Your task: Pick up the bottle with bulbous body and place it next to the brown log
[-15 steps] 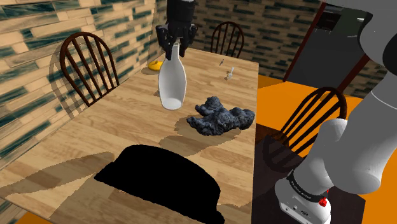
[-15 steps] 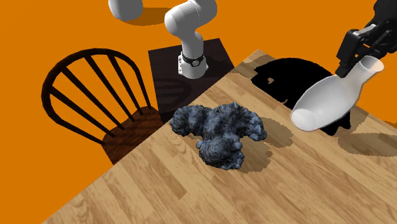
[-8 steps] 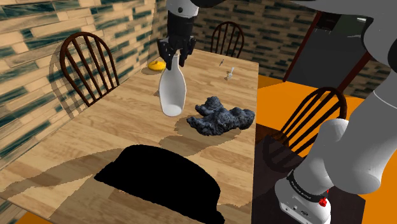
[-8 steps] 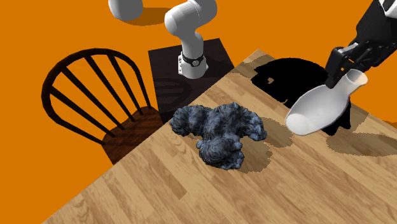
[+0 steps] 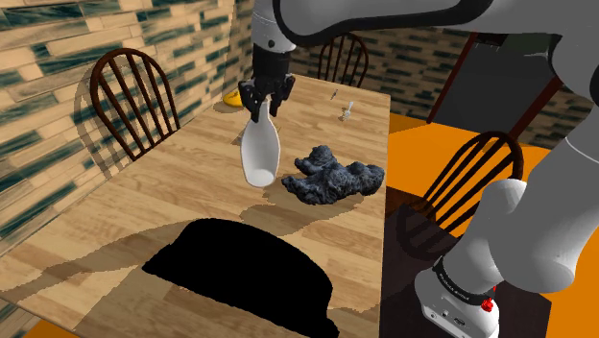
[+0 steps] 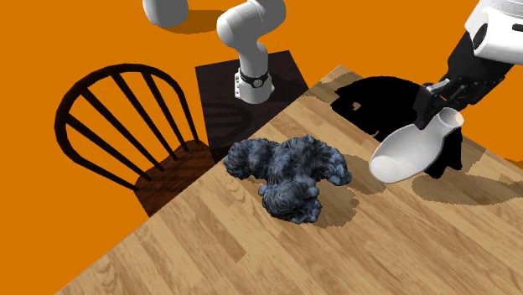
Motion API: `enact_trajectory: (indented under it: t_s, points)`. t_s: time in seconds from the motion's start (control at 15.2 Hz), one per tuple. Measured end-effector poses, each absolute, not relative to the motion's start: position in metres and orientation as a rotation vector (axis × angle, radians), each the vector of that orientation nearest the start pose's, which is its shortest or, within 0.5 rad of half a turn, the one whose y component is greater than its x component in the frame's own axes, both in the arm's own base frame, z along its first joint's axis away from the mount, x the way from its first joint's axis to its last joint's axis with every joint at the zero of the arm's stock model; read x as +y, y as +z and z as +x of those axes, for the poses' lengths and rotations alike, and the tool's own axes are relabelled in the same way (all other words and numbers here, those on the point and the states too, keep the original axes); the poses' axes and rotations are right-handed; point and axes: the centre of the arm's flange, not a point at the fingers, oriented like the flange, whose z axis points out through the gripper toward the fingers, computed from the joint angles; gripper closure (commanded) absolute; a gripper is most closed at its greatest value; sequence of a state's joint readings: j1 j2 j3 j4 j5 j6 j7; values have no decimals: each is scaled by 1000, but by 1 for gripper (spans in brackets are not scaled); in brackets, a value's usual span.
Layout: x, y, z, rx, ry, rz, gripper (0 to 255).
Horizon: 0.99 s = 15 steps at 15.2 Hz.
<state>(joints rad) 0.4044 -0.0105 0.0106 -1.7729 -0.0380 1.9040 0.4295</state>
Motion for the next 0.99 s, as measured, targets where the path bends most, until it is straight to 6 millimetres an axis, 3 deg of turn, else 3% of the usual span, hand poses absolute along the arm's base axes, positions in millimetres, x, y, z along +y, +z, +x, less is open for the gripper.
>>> enact_trajectory:
  t_s: [0.99]
  points:
    - [229,485,528,7,-225,-3109,255]
